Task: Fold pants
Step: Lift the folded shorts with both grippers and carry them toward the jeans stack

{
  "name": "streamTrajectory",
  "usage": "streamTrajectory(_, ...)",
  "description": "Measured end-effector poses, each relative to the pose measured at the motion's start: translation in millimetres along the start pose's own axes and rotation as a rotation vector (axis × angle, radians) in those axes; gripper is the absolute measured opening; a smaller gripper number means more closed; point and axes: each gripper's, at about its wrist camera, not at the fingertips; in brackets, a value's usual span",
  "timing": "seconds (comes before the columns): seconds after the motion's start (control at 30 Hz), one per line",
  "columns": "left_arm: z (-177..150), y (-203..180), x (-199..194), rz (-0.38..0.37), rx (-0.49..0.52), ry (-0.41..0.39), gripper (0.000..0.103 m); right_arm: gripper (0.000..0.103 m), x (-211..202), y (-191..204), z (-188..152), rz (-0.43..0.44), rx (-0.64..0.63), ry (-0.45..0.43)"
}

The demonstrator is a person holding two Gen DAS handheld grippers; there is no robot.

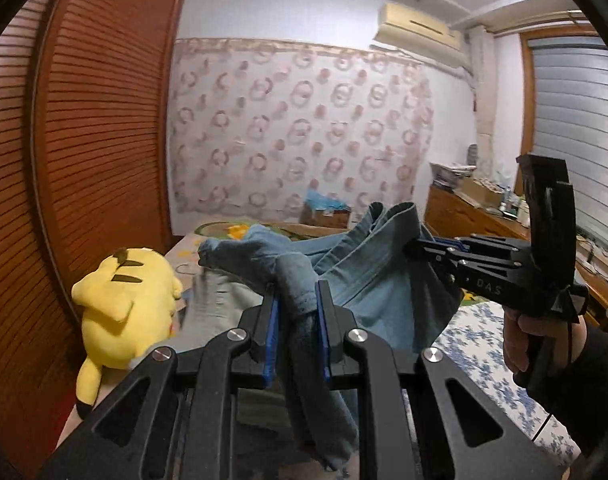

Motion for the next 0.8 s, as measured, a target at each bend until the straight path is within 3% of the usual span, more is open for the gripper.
streamTrajectory(0.33, -13.7, 30.1, 25.1, 0.020, -0.075, 0.018, 0.018, 0.010, 59.8, -3.9, 20.8, 0.003, -0.070, 0.049)
streamTrajectory(0.8, -56.1, 57.5, 33.5, 0.128, -0.169, 0.112, 0.020, 0.010, 148.2, 16.9, 41.2, 0.117, -0.139, 0.162)
Point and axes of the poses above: each gripper's, at about its wrist camera, not at the fingertips, and x roughly the way its jaws point, y to its left, z to its top, and after that the axes turned 5 degrees about x, right-handed
